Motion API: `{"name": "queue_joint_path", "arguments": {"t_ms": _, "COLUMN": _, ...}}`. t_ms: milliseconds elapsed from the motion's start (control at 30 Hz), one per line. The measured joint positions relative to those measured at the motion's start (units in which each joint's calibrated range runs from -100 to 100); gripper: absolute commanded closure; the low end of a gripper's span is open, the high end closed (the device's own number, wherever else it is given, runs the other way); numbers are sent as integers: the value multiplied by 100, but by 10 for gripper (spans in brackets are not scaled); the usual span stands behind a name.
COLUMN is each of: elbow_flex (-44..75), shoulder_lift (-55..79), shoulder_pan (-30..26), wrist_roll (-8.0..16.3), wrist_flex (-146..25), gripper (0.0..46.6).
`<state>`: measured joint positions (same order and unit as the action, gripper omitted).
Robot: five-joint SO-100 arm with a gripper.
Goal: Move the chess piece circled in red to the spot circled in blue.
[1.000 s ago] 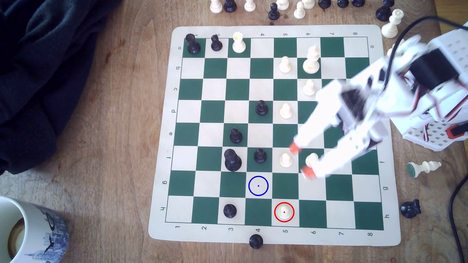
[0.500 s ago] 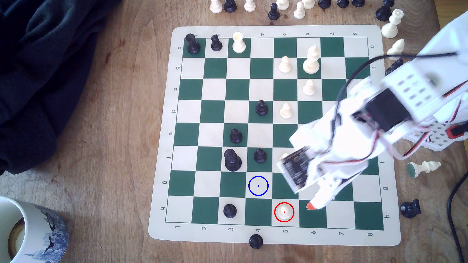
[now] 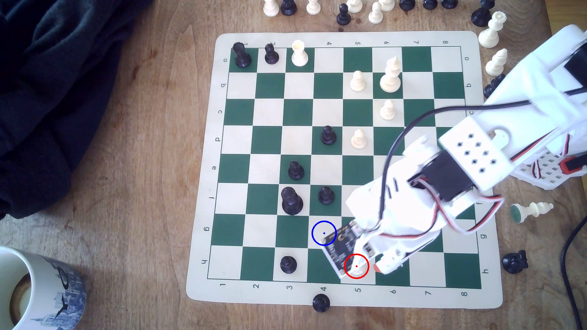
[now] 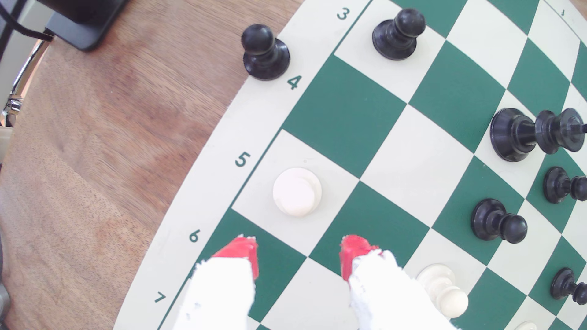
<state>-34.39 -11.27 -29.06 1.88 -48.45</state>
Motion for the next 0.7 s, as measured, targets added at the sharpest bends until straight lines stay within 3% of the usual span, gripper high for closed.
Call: {"name": "queue_joint_path", "arguments": {"t_ms": 700, "elbow_flex": 931, "shoulder_lift": 1165, "shoulder_pan": -74, "wrist_roll": -20, "wrist_flex": 0, "gripper": 338}}
